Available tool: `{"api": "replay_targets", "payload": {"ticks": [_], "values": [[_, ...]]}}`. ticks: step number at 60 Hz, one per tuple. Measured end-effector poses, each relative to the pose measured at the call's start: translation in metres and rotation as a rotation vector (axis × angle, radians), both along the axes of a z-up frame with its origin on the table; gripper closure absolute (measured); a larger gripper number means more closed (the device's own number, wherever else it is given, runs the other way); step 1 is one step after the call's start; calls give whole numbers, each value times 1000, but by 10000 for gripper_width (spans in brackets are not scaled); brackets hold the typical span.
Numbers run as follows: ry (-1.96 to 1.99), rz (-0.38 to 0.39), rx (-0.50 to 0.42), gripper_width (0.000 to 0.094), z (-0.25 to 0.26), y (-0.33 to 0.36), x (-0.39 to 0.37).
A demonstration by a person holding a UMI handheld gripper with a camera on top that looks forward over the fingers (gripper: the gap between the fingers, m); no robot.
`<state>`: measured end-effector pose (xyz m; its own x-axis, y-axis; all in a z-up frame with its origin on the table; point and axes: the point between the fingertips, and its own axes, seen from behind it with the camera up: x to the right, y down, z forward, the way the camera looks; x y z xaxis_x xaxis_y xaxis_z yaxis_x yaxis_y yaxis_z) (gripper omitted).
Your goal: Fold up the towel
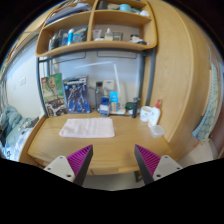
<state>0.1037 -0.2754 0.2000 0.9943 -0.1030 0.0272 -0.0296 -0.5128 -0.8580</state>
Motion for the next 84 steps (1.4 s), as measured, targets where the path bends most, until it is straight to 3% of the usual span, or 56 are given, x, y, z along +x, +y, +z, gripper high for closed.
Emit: {"api": "replay_targets", "payload": {"ticks": [22, 34, 48, 49, 51, 52, 56, 57, 59, 66, 67, 68, 75, 84], "values": [[18, 221, -127, 75, -126, 142, -198], [4, 218, -153, 78, -166, 239, -268], [-48, 171, -180, 108, -206, 329, -285], [-57, 166, -187, 187, -209, 332, -283], [-76, 168, -192, 185, -213, 337, -283], [-80, 171, -175, 297, -211, 342, -284], [-96, 185, -172, 403, -213, 348, -285], [-98, 186, -175, 465, -214, 348, -286], [-99, 191, -173, 465, -214, 348, -287], [-135, 209, -163, 884, -213, 350, -284], [-133, 213, -168, 834, -214, 349, -285], [-129, 215, -171, 904, -214, 348, -285], [-25, 222, -201, 906, -207, 346, -288], [94, 186, -118, 905, -138, 353, -259]]}}
